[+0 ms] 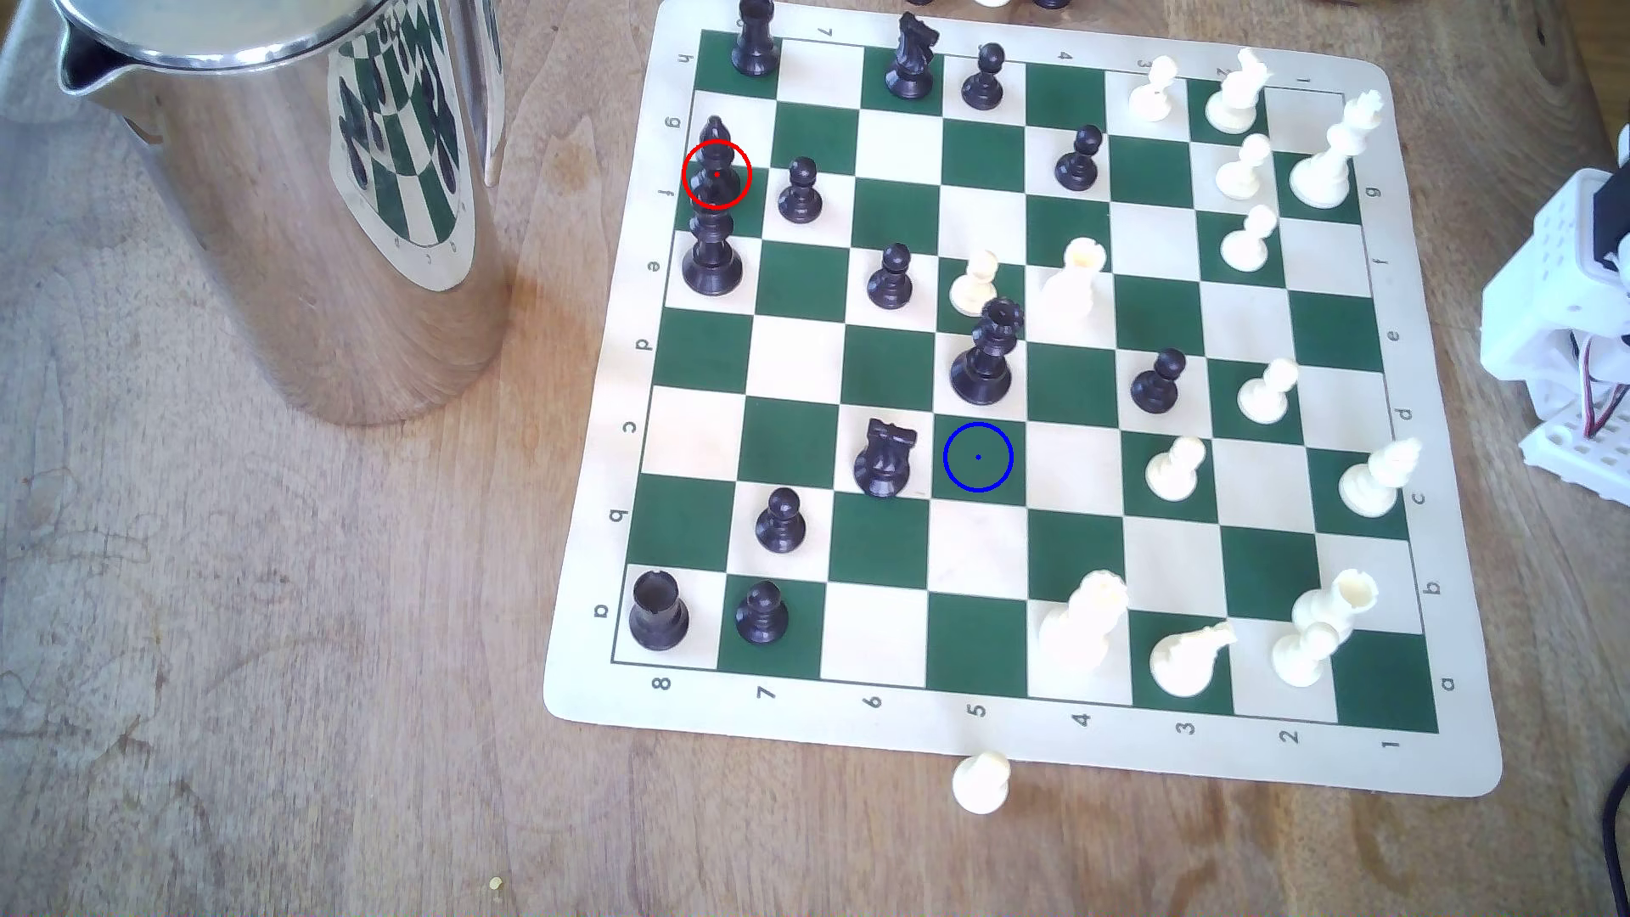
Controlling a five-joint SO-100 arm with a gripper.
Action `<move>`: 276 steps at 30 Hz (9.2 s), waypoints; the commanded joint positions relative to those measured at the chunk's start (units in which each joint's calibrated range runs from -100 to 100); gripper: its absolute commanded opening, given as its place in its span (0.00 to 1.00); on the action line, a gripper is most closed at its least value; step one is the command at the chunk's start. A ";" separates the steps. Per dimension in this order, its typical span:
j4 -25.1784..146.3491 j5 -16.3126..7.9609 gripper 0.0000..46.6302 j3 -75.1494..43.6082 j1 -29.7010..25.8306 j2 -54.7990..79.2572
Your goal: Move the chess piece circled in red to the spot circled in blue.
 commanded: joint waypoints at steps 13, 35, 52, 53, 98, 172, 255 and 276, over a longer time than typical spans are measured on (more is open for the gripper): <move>48.86 -0.05 0.00 -23.40 -4.20 -0.11; 122.16 -1.90 0.01 -36.90 -5.68 1.33; 141.90 -2.88 0.17 -51.05 -4.98 41.99; 141.90 -3.22 0.17 -52.23 -4.98 44.03; 140.59 -10.11 0.40 -128.11 -1.38 124.25; 133.95 -11.77 0.34 -134.82 -2.01 135.20; 133.71 -13.77 0.01 -48.78 -28.68 61.77; 121.26 -13.38 0.01 -58.12 -22.58 85.46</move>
